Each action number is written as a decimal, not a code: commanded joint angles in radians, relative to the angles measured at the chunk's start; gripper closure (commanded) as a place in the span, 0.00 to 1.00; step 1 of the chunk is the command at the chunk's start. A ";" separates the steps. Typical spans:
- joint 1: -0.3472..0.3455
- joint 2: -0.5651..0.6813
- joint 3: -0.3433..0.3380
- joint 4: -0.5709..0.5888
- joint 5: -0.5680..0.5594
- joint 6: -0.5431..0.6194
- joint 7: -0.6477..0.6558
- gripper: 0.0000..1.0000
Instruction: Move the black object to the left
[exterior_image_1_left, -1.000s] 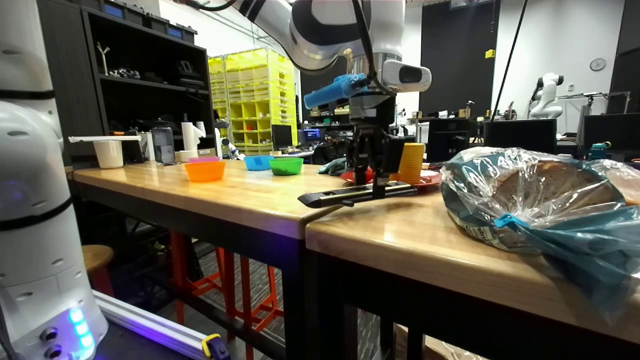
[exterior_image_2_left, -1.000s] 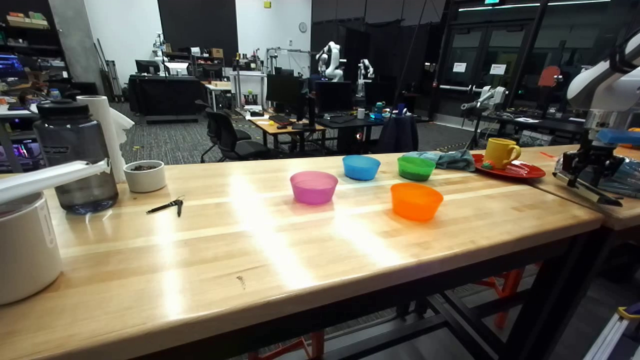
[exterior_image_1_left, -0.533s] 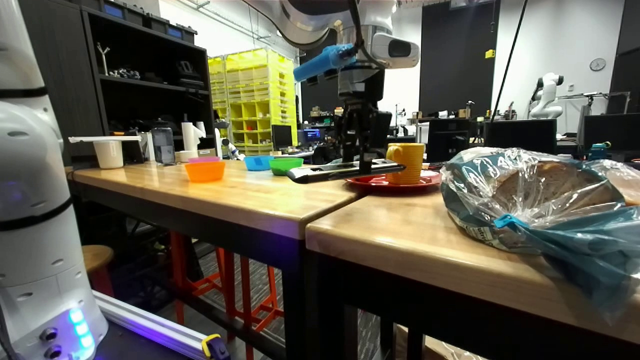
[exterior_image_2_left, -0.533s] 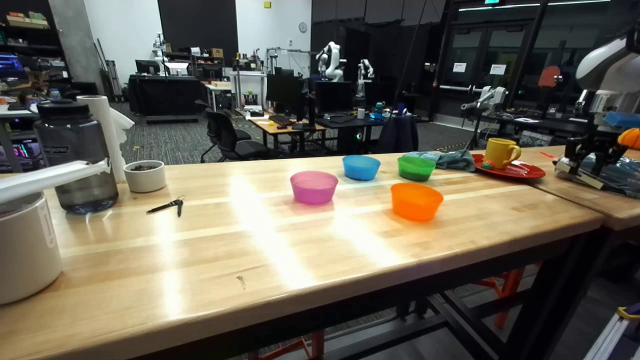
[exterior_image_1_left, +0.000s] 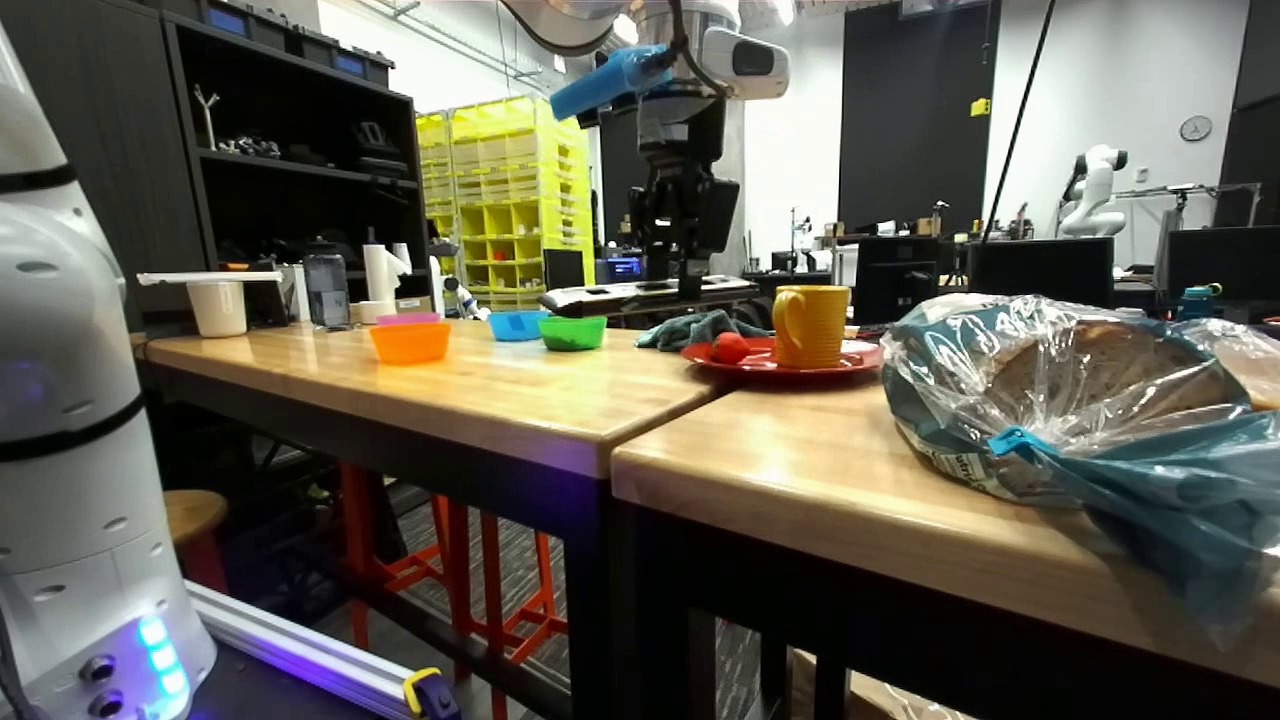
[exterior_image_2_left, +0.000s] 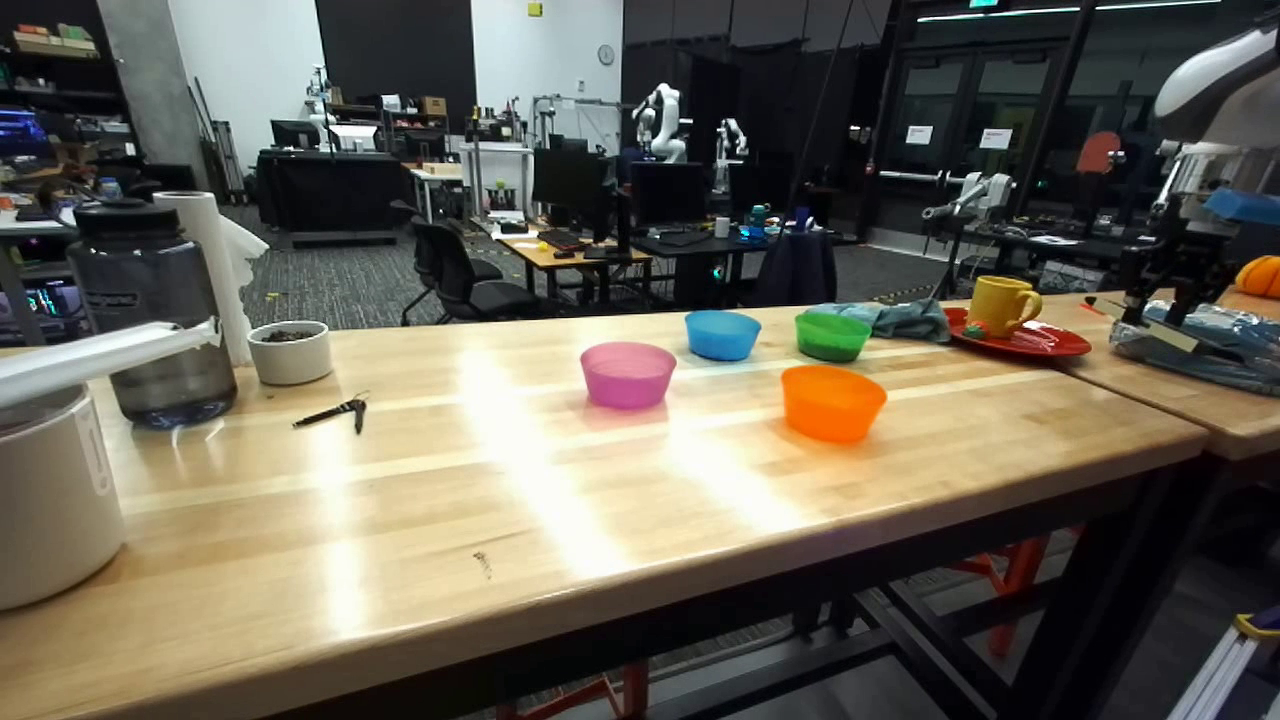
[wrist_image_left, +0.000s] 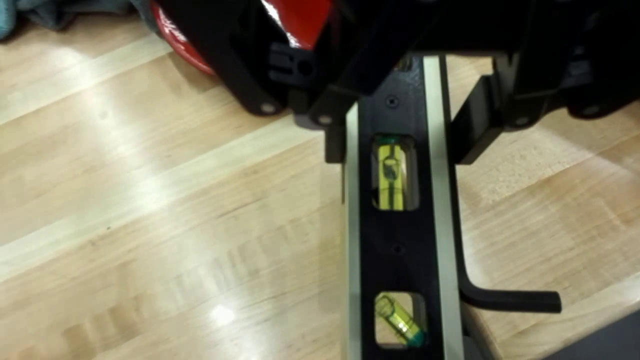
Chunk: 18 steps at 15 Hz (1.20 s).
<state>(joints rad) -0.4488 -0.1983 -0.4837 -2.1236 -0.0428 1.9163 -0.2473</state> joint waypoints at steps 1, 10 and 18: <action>0.022 -0.096 0.039 -0.053 -0.026 -0.029 0.027 0.69; 0.110 -0.221 0.165 -0.199 -0.026 0.022 0.073 0.69; 0.243 -0.285 0.320 -0.318 -0.017 0.075 0.142 0.69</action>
<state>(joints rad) -0.2487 -0.4330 -0.2073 -2.3932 -0.0483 1.9755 -0.1433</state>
